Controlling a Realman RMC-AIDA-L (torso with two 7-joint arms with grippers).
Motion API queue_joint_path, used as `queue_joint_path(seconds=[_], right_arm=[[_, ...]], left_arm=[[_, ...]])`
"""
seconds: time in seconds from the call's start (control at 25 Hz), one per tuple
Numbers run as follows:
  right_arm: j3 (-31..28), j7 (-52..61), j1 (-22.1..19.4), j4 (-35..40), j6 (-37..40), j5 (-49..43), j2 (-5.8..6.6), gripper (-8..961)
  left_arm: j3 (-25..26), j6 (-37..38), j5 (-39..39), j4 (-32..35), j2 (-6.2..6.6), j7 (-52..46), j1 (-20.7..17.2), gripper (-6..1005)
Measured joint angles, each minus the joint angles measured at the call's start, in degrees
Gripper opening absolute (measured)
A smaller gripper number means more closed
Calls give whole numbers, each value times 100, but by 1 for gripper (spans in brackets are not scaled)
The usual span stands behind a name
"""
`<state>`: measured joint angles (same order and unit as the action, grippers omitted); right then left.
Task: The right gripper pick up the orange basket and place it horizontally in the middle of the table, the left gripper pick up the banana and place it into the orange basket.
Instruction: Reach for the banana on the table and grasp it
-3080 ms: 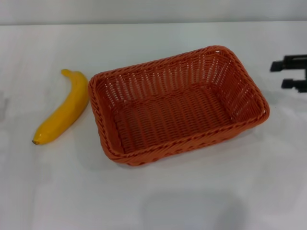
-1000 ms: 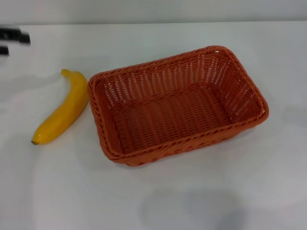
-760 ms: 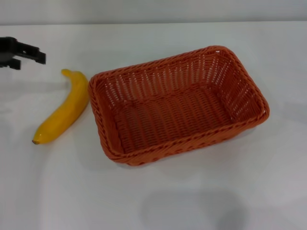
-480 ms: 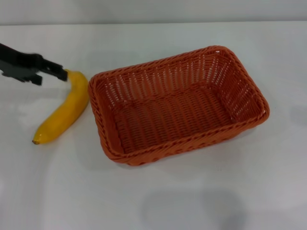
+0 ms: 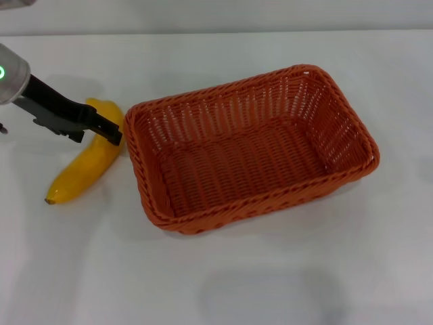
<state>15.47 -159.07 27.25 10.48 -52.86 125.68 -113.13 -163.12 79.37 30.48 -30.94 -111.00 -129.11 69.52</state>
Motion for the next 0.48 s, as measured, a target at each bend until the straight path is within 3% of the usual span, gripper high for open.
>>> queue_joint_path(seconds=[0.48], right_arm=[[-1,8,-36,8,4,9,47,870]], left_arm=[[0,-202,322,7,-148,-89,-2,852]])
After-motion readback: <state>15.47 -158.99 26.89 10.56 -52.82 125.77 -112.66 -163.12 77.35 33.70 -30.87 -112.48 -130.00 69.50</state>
